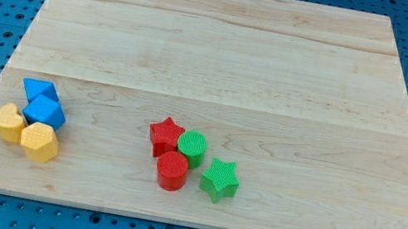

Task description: Separate the yellow blocks

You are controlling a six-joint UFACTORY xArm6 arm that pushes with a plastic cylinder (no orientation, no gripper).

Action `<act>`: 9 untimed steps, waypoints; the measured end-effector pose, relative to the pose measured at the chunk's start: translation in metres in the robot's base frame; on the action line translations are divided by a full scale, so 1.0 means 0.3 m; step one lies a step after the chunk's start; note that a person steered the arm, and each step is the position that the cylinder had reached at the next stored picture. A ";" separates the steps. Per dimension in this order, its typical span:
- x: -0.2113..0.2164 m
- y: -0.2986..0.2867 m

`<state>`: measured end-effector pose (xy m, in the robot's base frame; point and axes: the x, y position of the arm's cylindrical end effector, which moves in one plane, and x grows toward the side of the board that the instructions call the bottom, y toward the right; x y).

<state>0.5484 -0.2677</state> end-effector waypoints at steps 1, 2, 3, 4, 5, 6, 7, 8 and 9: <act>0.001 0.240; 0.001 0.417; -0.017 0.309; -0.015 0.238; -0.002 0.198; 0.083 0.213; 0.200 0.261; 0.207 0.392; 0.207 0.531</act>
